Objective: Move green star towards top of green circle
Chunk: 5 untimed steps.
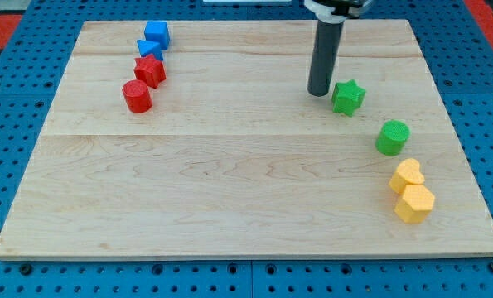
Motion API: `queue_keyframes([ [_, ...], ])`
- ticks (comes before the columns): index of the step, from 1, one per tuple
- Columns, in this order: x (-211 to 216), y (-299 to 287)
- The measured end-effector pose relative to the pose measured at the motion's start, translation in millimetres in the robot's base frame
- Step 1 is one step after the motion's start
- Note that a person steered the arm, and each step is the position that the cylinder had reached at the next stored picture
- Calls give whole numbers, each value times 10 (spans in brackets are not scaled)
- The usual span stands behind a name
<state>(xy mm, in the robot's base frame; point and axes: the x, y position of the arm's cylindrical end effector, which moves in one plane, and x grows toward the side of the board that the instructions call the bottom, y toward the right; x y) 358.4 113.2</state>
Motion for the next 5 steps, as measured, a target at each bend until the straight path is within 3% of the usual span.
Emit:
queue_keyframes([
  [5,228,562],
])
